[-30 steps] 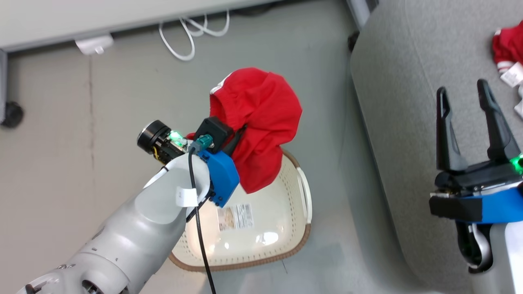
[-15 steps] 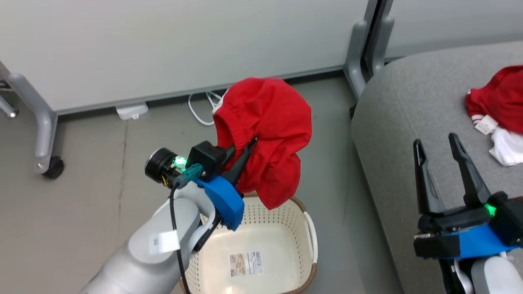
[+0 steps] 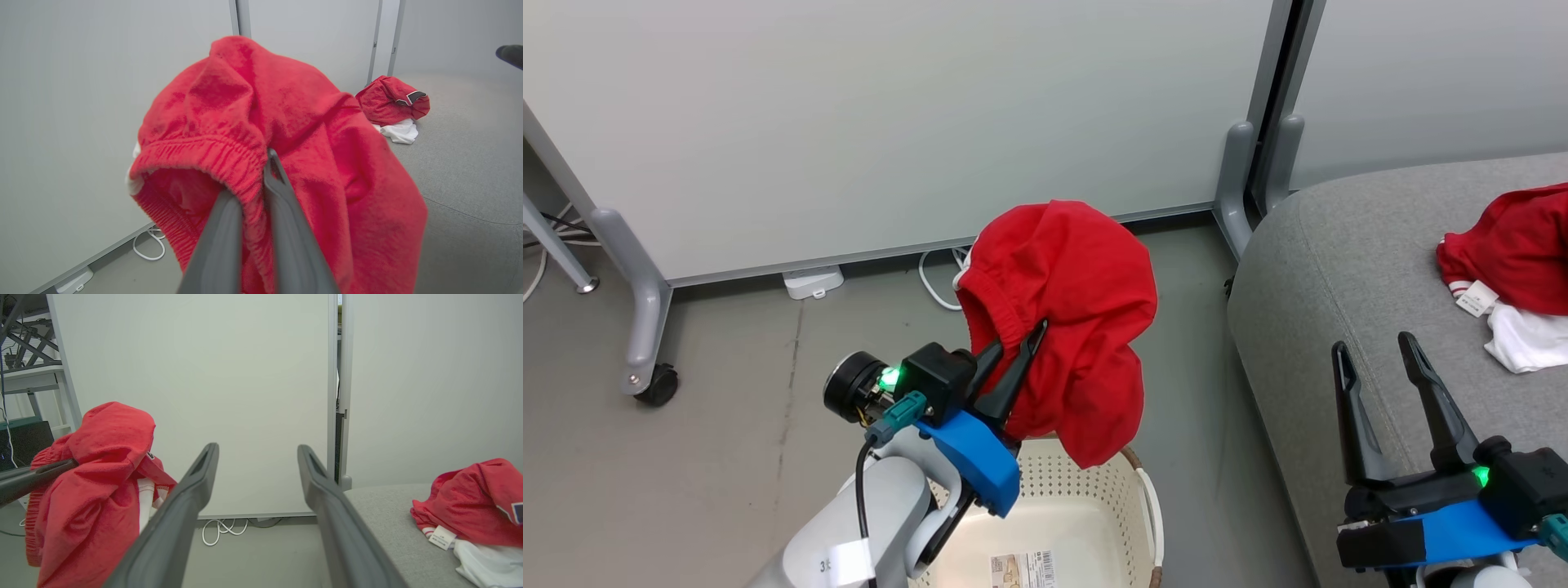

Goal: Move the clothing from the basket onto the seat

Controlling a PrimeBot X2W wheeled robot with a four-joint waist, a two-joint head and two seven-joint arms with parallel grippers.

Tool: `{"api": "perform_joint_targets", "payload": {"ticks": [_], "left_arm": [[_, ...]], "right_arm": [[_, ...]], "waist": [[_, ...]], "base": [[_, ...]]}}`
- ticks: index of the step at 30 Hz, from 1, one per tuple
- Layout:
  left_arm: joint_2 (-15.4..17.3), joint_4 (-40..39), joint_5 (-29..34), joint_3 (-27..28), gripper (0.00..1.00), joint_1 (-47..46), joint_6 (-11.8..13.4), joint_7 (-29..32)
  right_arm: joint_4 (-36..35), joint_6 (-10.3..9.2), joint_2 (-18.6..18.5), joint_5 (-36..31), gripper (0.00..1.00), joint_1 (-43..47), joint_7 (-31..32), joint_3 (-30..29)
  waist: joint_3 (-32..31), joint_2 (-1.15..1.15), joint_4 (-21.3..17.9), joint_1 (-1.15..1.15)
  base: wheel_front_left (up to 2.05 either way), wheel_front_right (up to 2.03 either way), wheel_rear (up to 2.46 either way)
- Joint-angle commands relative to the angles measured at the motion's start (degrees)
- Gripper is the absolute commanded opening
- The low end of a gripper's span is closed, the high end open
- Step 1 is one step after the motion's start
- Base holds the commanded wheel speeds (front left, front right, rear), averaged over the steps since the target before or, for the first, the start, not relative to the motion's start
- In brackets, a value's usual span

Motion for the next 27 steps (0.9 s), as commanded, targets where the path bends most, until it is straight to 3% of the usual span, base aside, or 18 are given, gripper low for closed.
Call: {"api": "perform_joint_targets", "payload": {"ticks": [1, 11, 27], "left_arm": [[0.26, -0.57, 0.52, 0.43, 0.00, 0.85, -0.12, -0.31], [0.36, -0.99, 2.12, 0.85, 0.00, 1.30, -0.29, -0.30], [-1.94, -0.22, 3.93, -0.16, 0.00, -3.19, -1.32, -0.30]], "right_arm": [[0.17, 0.01, 0.25, 0.26, 1.00, 0.99, -0.22, 0.06], [0.09, 0.01, -0.10, 1.02, 1.00, -0.17, -0.22, 2.24], [6.22, 0.01, -0.46, 6.03, 1.00, -7.62, -0.22, 19.86]], "waist": [[-0.05, 0.00, 0.09, 0.01], [0.05, 0.00, 0.46, 0.01], [3.35, 0.00, 2.82, 0.01]], "base": [[0.00, 0.00, 0.00], [0.00, 0.00, 0.00], [0.00, 0.00, 0.00]]}}
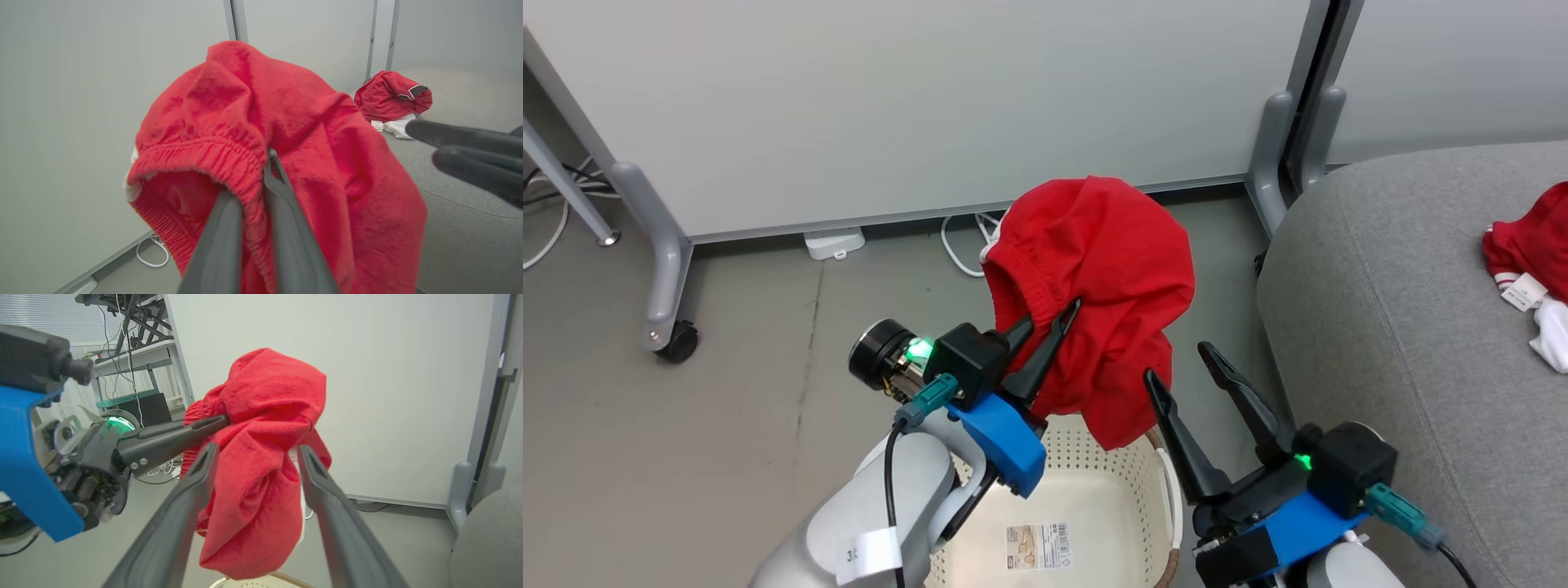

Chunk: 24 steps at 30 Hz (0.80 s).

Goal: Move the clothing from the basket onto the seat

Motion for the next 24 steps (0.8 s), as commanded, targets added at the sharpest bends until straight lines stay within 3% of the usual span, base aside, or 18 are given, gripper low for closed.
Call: {"api": "perform_joint_targets", "payload": {"ticks": [1, 12, 20, 21, 22, 24], "left_arm": [[-0.32, 0.06, 0.21, -0.13, 0.00, -1.18, -0.13, -0.29], [-3.80, -0.42, 1.71, -1.03, 0.00, -4.27, -0.82, -0.29], [-4.90, -0.68, 2.42, -0.87, 0.00, -4.98, -1.14, -0.29], [-5.00, -0.72, 2.52, -0.81, 0.00, -5.01, -1.16, -0.29], [-5.11, -0.76, 2.62, -0.78, 0.00, -5.04, -1.21, -0.29], [-5.27, -0.77, 2.75, -0.72, 0.00, -5.06, -1.30, -0.29]], "right_arm": [[0.86, 0.01, -0.11, 0.25, 1.00, -1.19, -0.22, 0.54], [12.65, 0.01, 0.37, -0.59, 1.00, -10.40, -0.22, 3.35], [19.05, 0.01, 1.77, -0.89, 1.00, -14.96, -0.22, 2.14], [19.62, 0.01, 1.92, -0.99, 0.36, -15.22, -0.22, 2.13], [20.26, 0.01, 2.04, -0.66, 0.00, -15.38, -0.22, 2.41], [21.06, 0.01, 2.18, -0.19, 0.00, -16.06, -0.22, 2.69]], "waist": [[0.72, 0.00, 0.64, 0.00], [4.45, 0.00, 3.50, 0.00], [5.61, 0.00, 4.15, 0.00], [5.71, 0.00, 4.20, 0.00], [5.78, 0.00, 4.27, 0.00], [5.93, 0.00, 4.32, 0.00]], "base": [[0.00, 0.00, 0.00], [0.00, 0.00, 0.00], [0.00, 0.00, 0.00], [0.00, 0.00, 0.00], [0.00, 0.00, 0.00], [0.00, 0.00, 0.00]]}}
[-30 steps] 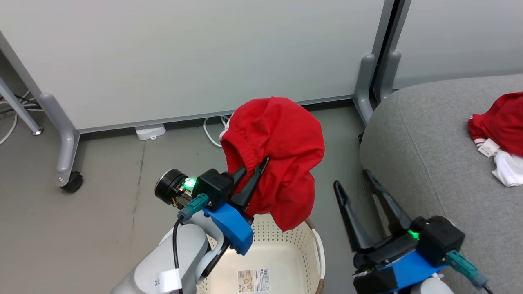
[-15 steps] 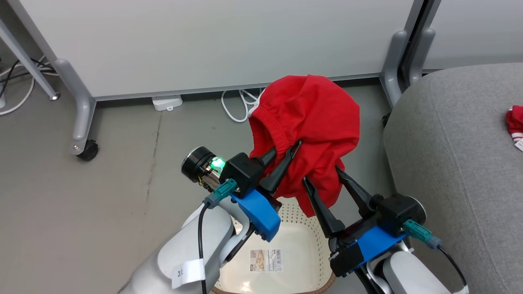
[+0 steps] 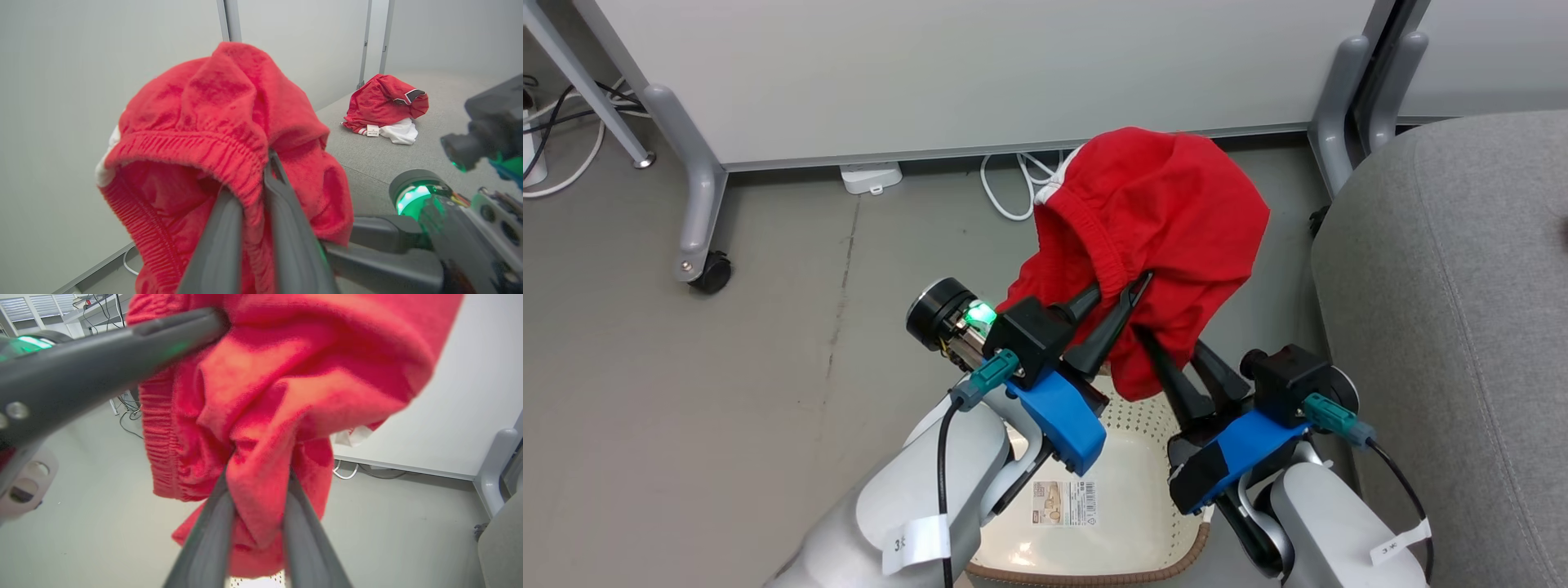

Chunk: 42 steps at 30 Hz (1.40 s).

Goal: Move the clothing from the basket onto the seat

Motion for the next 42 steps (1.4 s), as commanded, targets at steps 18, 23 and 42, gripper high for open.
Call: {"api": "perform_joint_targets", "payload": {"ticks": [18, 23, 42], "left_arm": [[-0.26, 0.81, 1.35, 1.03, 0.00, -0.95, -0.59, -0.29], [-0.25, 1.27, 1.35, 1.14, 0.00, -0.73, -0.64, -0.29], [0.45, 4.87, 1.25, 1.08, 1.00, 0.73, -0.64, -0.29]], "right_arm": [[-0.83, 0.01, 0.54, 0.30, 0.00, -0.94, -0.22, -0.14], [-1.02, 0.01, 0.56, 0.43, 0.00, -0.78, -0.22, -0.07], [-4.16, 0.01, 0.10, 0.42, 0.00, 0.01, -0.23, -3.86]], "waist": [[0.53, 0.00, -0.41, -0.01], [0.62, 0.00, -0.46, -0.01], [0.62, 0.00, -0.65, -0.01]], "base": [[0.00, 0.00, 0.00], [0.00, 0.00, 0.00], [0.00, 0.00, 0.00]]}}
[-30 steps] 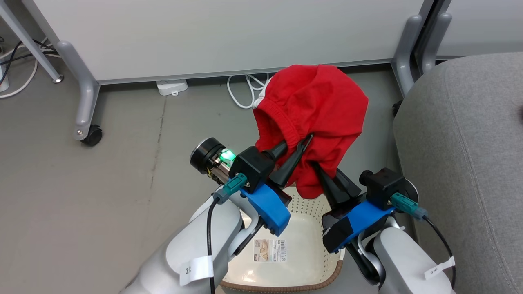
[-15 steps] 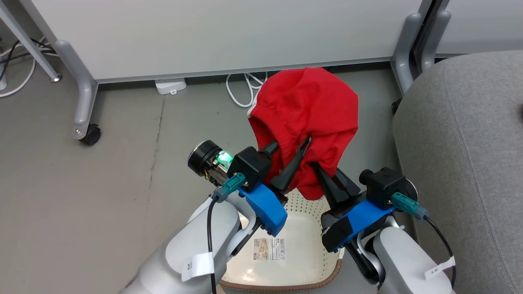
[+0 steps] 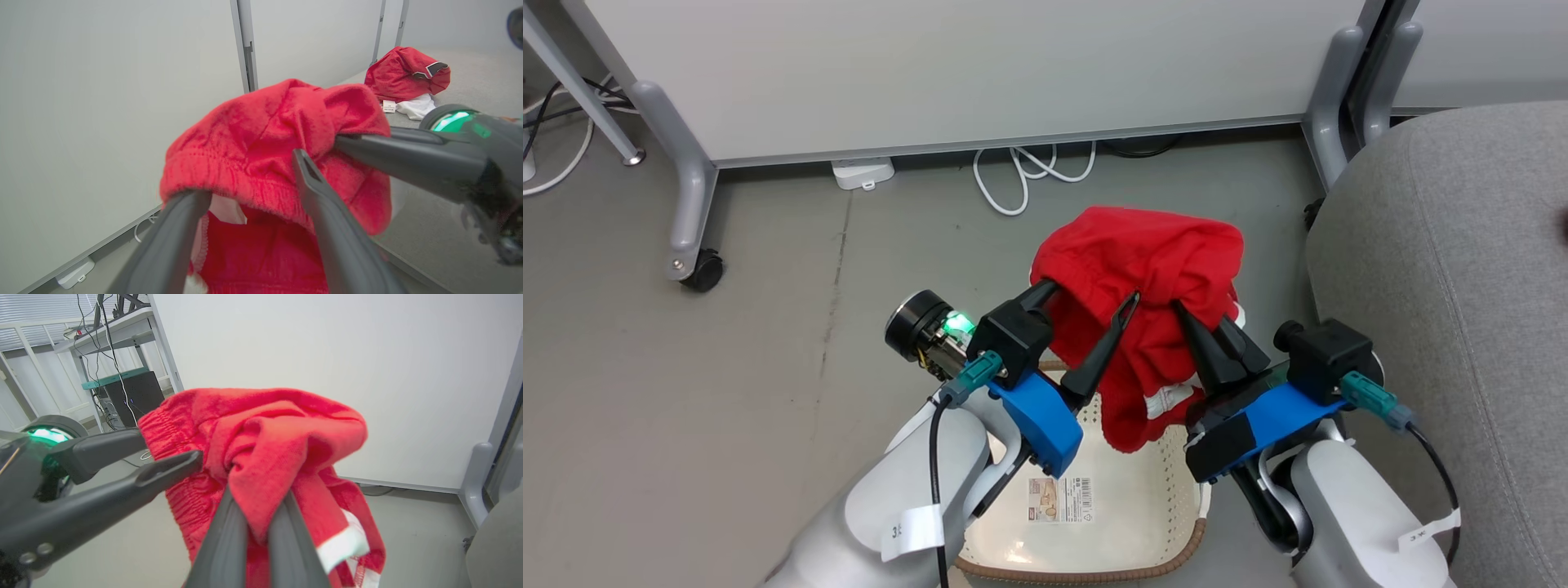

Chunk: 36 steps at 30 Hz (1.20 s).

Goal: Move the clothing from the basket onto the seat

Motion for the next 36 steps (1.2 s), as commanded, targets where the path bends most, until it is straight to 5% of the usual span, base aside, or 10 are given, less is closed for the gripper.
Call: {"api": "perform_joint_targets", "payload": {"ticks": [1, 13, 36], "left_arm": [[0.28, 0.18, 0.24, 0.27, 1.00, 0.76, -0.41, -0.29], [1.15, -0.56, 1.13, 1.10, 1.00, 1.93, 0.01, -0.28], [2.16, -4.12, 4.47, -0.64, 1.00, -0.43, 0.02, -0.29]], "right_arm": [[-0.71, 0.01, -0.28, -0.13, 0.00, 0.72, -0.24, -0.85], [-4.93, 0.01, -1.51, -0.63, 0.00, 1.82, -0.24, -5.38], [-13.21, 0.01, -2.89, -1.12, 0.00, 6.42, -0.24, -13.57]], "waist": [[-0.04, 0.00, -0.15, 0.00], [0.91, 0.00, -4.02, 0.00], [4.99, 0.00, -21.53, 0.00]], "base": [[0.00, 0.00, 0.00], [0.00, 0.00, 0.00], [0.00, 0.00, 0.00]]}}
